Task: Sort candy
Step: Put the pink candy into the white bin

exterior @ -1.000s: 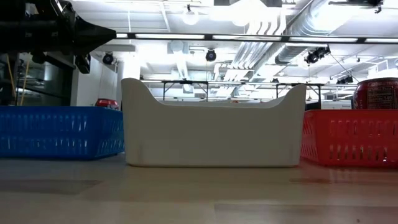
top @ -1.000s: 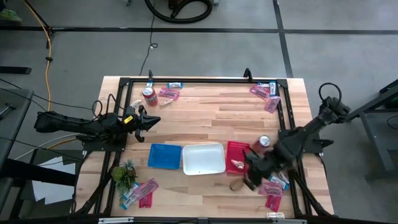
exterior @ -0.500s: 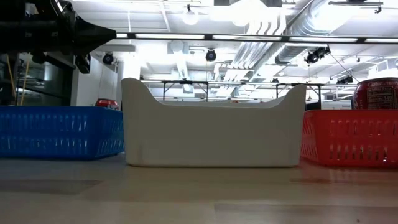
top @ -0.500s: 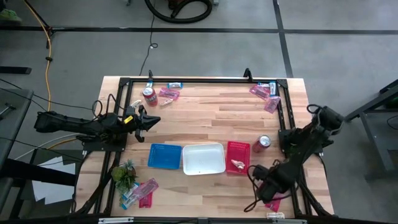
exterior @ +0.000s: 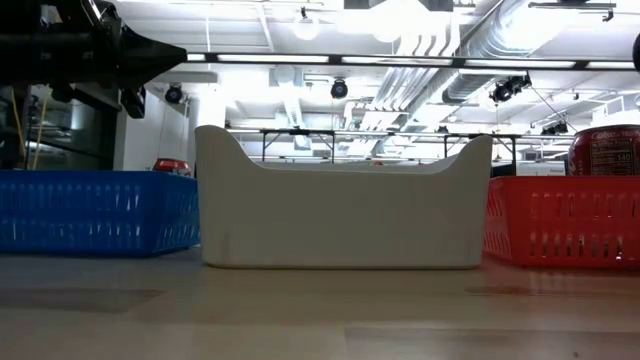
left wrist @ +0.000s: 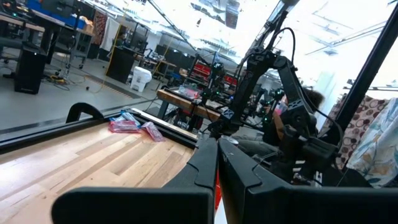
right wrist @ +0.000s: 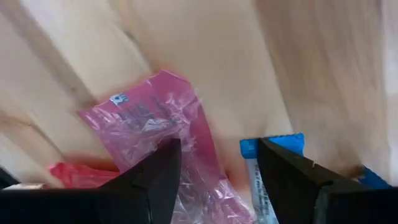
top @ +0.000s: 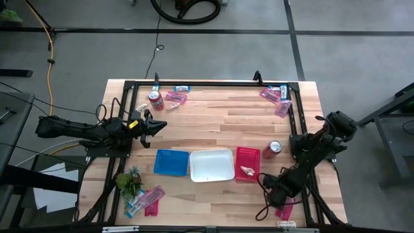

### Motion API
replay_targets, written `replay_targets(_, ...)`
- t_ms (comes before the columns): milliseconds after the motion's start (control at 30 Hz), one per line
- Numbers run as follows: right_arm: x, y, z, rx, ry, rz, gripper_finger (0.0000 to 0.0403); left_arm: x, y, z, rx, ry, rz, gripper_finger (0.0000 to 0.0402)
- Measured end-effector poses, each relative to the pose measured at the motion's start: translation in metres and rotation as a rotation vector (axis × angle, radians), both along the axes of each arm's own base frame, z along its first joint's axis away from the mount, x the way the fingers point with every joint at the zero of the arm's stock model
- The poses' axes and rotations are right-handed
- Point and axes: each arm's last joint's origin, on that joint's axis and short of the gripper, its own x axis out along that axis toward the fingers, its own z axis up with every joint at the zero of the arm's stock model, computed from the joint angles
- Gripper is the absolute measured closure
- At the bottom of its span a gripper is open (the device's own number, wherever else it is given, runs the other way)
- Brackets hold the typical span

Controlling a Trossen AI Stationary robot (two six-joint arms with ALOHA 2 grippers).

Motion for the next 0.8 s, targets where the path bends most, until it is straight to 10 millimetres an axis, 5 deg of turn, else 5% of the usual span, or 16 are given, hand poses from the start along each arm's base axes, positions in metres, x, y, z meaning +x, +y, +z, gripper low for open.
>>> replay_targets(200, -0.001, 0.002, 0.003, 0.013, 0.013, 0.016, 0.0210, 0.000, 0.000, 0.000, 0.000, 0.000, 0.000, 0.0401)
replay_targets(567, 0.016, 0.027, 0.038, 0.120, -0.120, 0.073, 0.0244, 0.000, 0.000, 0.000, 0.000, 0.000, 0.000, 0.0401)
replay_targets(800, 0.007, 0.035, 0.023, 0.052, -0.069, 0.101, 0.0245, 0.000, 0.000, 0.000, 0.000, 0.000, 0.000, 0.0401)
